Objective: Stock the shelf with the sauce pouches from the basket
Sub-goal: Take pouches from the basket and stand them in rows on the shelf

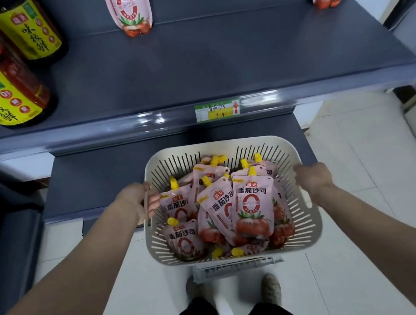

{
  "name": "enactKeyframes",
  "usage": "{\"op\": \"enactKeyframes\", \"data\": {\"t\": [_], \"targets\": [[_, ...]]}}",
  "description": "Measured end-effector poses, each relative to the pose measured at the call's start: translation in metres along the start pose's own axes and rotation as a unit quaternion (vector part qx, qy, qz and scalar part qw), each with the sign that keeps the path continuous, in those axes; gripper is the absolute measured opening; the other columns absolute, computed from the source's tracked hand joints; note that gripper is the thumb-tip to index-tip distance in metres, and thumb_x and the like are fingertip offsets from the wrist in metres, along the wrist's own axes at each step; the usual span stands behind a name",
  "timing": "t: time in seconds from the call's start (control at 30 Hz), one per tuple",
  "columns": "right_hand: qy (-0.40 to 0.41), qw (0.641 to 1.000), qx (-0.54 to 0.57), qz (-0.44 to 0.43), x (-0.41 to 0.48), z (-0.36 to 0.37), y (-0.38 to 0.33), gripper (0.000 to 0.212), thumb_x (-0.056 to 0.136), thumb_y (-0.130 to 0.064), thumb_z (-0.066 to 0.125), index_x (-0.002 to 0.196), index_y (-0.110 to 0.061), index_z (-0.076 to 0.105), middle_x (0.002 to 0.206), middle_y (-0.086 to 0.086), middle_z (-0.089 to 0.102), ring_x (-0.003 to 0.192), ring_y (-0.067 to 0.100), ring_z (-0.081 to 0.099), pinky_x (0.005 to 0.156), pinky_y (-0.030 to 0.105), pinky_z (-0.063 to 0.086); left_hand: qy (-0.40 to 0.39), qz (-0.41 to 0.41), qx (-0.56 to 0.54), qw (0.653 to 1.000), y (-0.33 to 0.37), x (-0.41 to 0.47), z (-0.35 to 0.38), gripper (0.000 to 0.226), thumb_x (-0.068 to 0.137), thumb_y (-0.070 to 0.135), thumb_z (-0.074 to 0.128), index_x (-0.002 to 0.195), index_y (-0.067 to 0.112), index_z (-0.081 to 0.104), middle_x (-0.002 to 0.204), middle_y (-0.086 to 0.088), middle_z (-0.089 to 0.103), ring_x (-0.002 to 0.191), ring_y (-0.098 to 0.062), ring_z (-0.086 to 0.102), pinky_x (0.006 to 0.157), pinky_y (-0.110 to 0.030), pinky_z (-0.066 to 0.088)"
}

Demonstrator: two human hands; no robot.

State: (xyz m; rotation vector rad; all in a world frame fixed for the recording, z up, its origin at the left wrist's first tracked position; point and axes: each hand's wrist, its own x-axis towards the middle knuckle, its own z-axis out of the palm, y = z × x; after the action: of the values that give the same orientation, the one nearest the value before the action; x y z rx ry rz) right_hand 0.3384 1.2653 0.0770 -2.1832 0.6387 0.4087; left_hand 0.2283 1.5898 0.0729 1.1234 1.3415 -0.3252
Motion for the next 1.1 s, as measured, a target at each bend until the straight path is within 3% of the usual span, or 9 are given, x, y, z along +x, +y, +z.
{"op": "enactKeyframes", "data": {"t": [0.07,0.17,0.27,0.37,0.5,0.63,0.73,0.93,1.1], "targets": [[0.048,0.984,-0.098,-0.138,-0.012,-0.004,-0.009,0.027,0.089,-0.014,0.048,0.062,-0.012,0.053,0.078,0.019,0.056,0.074,0.033,0.052,0.054,0.029,0.039,0.061,0.081,0.063,0.993,-0.002,-0.002,0.003,0.027,0.091,0.016,0.048,0.113,0.004,0.059,0.085,-0.012,0.061,0.075,-0.028,0.059,0.072,-0.034,0.047],[0.035,0.964,-0.122,-0.233,-0.027,0.000,-0.022,0.020,0.091,-0.016,0.052,0.092,-0.005,0.068,0.091,0.019,0.065,0.095,0.037,0.063,0.069,0.033,0.047,0.217,0.221,0.183,0.933,0.002,-0.013,0.019,0.027,0.081,0.007,0.052,0.103,0.002,0.066,0.110,-0.018,0.062,0.102,-0.033,0.059,0.088,-0.037,0.048],[-0.101,0.957,-0.189,-0.197,-0.031,0.017,-0.021,0.013,0.092,-0.023,0.054,0.095,-0.012,0.061,0.074,0.007,0.060,0.073,0.025,0.062,0.053,0.026,0.041,0.061,0.235,0.182,0.953,-0.006,-0.037,0.053,0.009,0.083,0.002,0.054,0.083,0.004,0.063,0.088,-0.014,0.060,0.085,-0.023,0.056,0.078,-0.033,0.047],[-0.202,0.960,-0.171,-0.091,-0.026,0.036,-0.008,0.034,0.086,-0.032,0.065,0.110,-0.009,0.056,0.102,0.007,0.065,0.093,0.023,0.062,0.080,0.033,0.054,0.002,0.181,0.279,0.943,-0.025,-0.033,0.076,0.024,0.081,0.016,0.064,0.095,-0.003,0.060,0.098,-0.015,0.064,0.091,-0.027,0.060,0.071,-0.031,0.048],[-0.191,0.975,-0.111,-0.018,-0.024,0.042,-0.001,0.056,0.084,-0.021,0.071,0.131,0.000,0.050,0.131,0.015,0.058,0.121,0.031,0.055,0.098,0.036,0.046,-0.014,0.127,0.251,0.960,-0.045,-0.019,0.087,0.046,0.082,0.021,0.068,0.115,-0.007,0.055,0.111,-0.017,0.066,0.100,-0.031,0.064,0.076,-0.034,0.052],[-0.186,0.981,-0.036,0.041,-0.020,0.048,0.000,0.068,0.082,-0.013,0.073,0.141,-0.001,0.040,0.143,0.015,0.049,0.132,0.032,0.046,0.107,0.038,0.040,-0.067,0.085,0.169,0.980,-0.052,0.002,0.087,0.060,0.067,0.023,0.078,0.116,-0.004,0.057,0.103,-0.017,0.071,0.085,-0.026,0.068,0.083,-0.039,0.056],[-0.170,0.984,-0.012,0.058,-0.019,0.054,0.001,0.069,0.081,-0.010,0.073,0.141,-0.002,0.040,0.140,0.014,0.052,0.127,0.031,0.052,0.104,0.035,0.044,-0.047,0.085,0.178,0.979,-0.059,0.031,0.091,0.078,0.058,0.033,0.084,0.122,0.000,0.053,0.111,-0.013,0.068,0.097,-0.027,0.066,0.089,-0.040,0.055],[-0.200,0.978,0.025,0.062,-0.020,0.050,0.001,0.045,0.082,0.002,0.069,0.125,0.004,0.054,0.115,0.012,0.066,0.096,0.026,0.066,0.077,0.036,0.057,-0.003,0.148,0.221,0.964,-0.055,-0.012,0.105,0.055,0.077,0.015,0.074,0.125,-0.001,0.053,0.123,-0.017,0.062,0.111,-0.031,0.061,0.093,-0.034,0.051],[-0.202,0.979,0.030,-0.022,-0.033,0.044,-0.001,0.034,0.083,-0.006,0.069,0.116,0.000,0.064,0.122,0.011,0.066,0.108,0.029,0.065,0.094,0.043,0.054,0.001,0.188,0.232,0.954,-0.057,-0.025,0.105,0.063,0.078,0.012,0.073,0.134,0.003,0.047,0.131,-0.013,0.056,0.115,-0.028,0.058,0.095,-0.036,0.050]]}}
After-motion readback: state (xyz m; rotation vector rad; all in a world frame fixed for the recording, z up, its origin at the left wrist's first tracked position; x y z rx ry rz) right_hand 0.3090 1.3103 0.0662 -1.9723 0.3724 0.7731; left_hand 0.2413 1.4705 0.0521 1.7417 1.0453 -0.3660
